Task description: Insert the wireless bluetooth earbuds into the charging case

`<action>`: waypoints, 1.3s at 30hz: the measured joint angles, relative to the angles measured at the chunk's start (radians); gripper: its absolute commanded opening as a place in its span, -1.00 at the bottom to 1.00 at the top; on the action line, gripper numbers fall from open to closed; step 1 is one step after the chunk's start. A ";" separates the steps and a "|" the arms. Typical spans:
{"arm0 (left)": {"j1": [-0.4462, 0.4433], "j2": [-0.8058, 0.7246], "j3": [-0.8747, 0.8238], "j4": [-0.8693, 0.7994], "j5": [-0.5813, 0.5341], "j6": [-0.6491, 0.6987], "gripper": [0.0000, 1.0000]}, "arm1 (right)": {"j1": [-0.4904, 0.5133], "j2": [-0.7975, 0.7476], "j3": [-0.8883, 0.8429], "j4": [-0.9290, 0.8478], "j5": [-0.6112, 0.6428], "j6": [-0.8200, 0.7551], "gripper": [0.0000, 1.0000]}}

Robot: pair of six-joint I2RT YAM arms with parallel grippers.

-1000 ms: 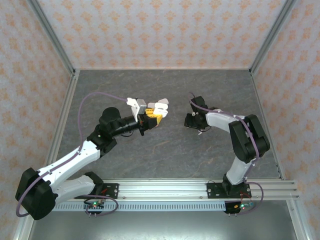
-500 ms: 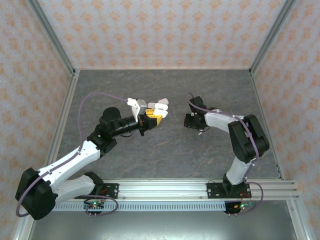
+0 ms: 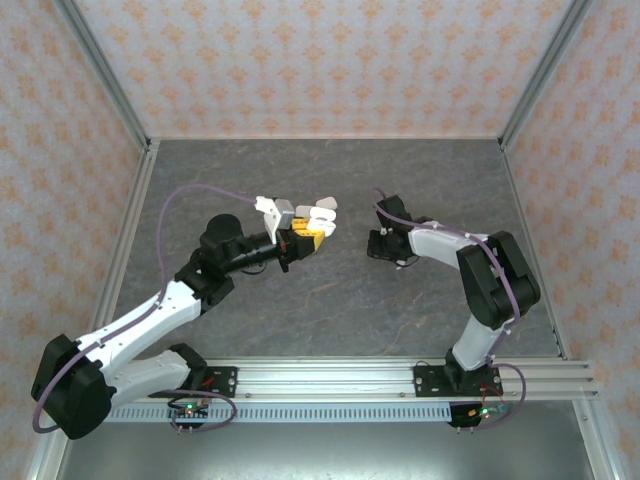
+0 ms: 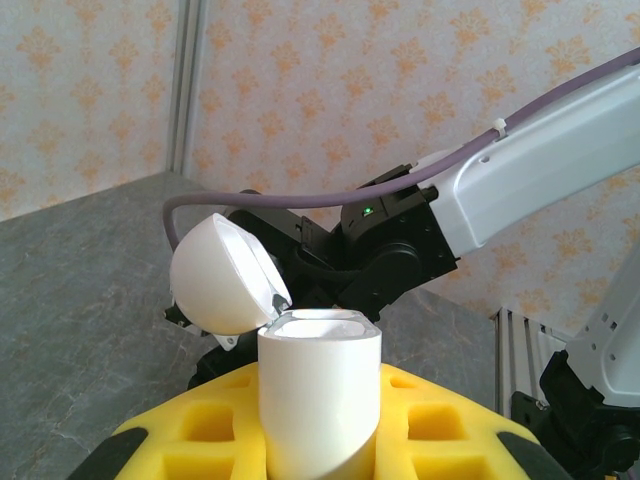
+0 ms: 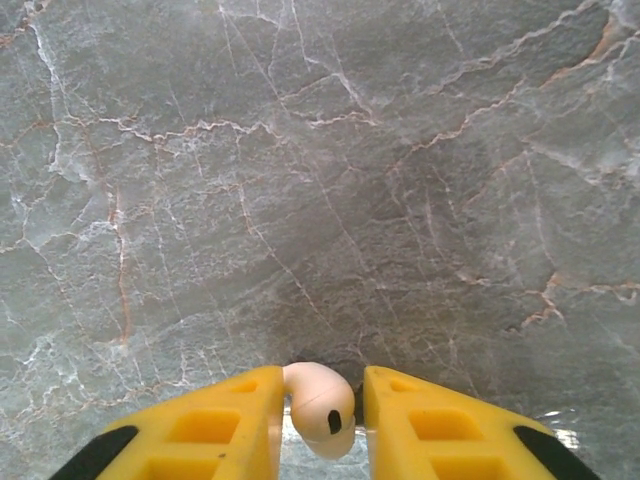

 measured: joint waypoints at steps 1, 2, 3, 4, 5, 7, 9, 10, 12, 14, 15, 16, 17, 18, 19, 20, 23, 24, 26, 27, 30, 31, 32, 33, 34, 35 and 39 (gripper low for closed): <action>0.000 0.000 0.000 0.000 0.000 0.000 -1.00 | 0.002 0.000 0.000 0.000 -0.002 0.000 -0.54; 0.000 0.000 0.000 0.000 0.000 0.000 -1.00 | 0.002 0.000 0.000 0.001 -0.002 0.000 -0.55; 0.000 0.000 0.000 0.000 0.000 0.001 -1.00 | 0.002 -0.001 0.000 0.001 -0.002 0.000 -0.58; 0.000 0.000 0.000 0.000 0.000 0.003 -1.00 | 0.002 -0.002 0.000 0.000 -0.002 0.000 -0.60; 0.000 0.000 0.000 0.000 0.000 0.004 -1.00 | 0.002 -0.003 0.000 0.000 -0.002 0.000 -0.60; 0.000 0.000 0.000 0.000 -0.001 0.005 -1.00 | 0.002 -0.007 -0.003 0.000 -0.002 -0.001 -0.60; 0.000 0.000 0.000 0.000 -0.002 0.006 -1.00 | 0.002 -0.021 -0.014 0.000 -0.002 -0.003 -0.61; 0.000 0.000 0.000 0.000 -0.002 0.006 -1.00 | 0.002 -0.031 -0.019 0.000 -0.001 -0.005 -0.60; 0.000 0.000 0.000 0.000 -0.002 0.006 -1.00 | 0.002 -0.069 -0.036 0.000 -0.001 -0.015 -0.61; 0.000 0.000 0.000 0.000 -0.002 0.006 -1.00 | 0.002 -0.121 -0.048 0.001 -0.001 -0.027 -0.61; 0.000 0.000 0.000 0.000 -0.002 0.006 -1.00 | 0.002 -0.156 -0.055 0.003 -0.002 -0.036 -0.61; 0.000 0.000 0.000 0.000 -0.002 0.006 -1.00 | 0.002 -0.188 -0.059 0.005 -0.004 -0.043 -0.61; 0.000 0.001 0.000 0.000 -0.002 0.005 -1.00 | 0.002 -0.228 -0.066 0.012 -0.010 -0.054 -0.61; 0.000 0.003 0.000 0.000 -0.002 0.003 -1.00 | 0.002 -0.269 -0.073 0.019 -0.015 -0.065 -0.61; 0.000 0.007 0.000 0.002 -0.002 0.003 -1.00 | 0.003 -0.307 -0.080 0.027 -0.021 -0.075 -0.61; 0.000 0.013 0.000 0.002 -0.002 0.003 -1.00 | 0.006 -0.354 -0.089 0.034 -0.028 -0.086 -0.61; 0.000 0.040 0.000 0.001 -0.002 -0.001 -1.00 | 0.024 -0.477 -0.110 0.062 -0.047 -0.118 -0.61; 0.000 0.048 0.000 0.001 -0.002 -0.003 -1.00 | 0.030 -0.514 -0.117 0.072 -0.055 -0.126 -0.61; 0.000 0.065 0.000 0.000 -0.002 -0.005 -1.00 | 0.043 -0.599 -0.130 0.093 -0.075 -0.143 -0.61; 0.000 0.071 0.000 0.000 -0.002 -0.004 -1.00 | 0.048 -0.630 -0.134 0.102 -0.080 -0.149 -0.61; 0.000 0.089 0.001 0.000 -0.002 -0.005 -1.00 | 0.067 -0.715 -0.137 0.133 -0.096 -0.172 -0.61; 0.000 0.096 0.002 0.000 -0.001 -0.005 -1.00 | 0.077 -0.739 -0.137 0.143 -0.100 -0.180 -0.61; 0.000 0.104 0.004 0.000 0.002 -0.005 -1.00 | 0.089 -0.757 -0.137 0.152 -0.102 -0.191 -0.61; 0.000 0.109 0.006 0.000 0.006 -0.005 -1.00 | 0.100 -0.769 -0.137 0.158 -0.104 -0.200 -0.61; 0.000 0.114 0.008 0.000 0.012 -0.005 -1.00 | 0.115 -0.780 -0.137 0.163 -0.104 -0.210 -0.61; -0.002 0.118 0.009 0.001 0.019 -0.005 -1.00 | 0.134 -0.788 -0.137 0.166 -0.103 -0.224 -0.61; -0.018 0.130 0.014 0.000 0.047 -0.004 -1.00 | 0.211 -0.793 -0.130 0.168 -0.096 -0.274 -0.61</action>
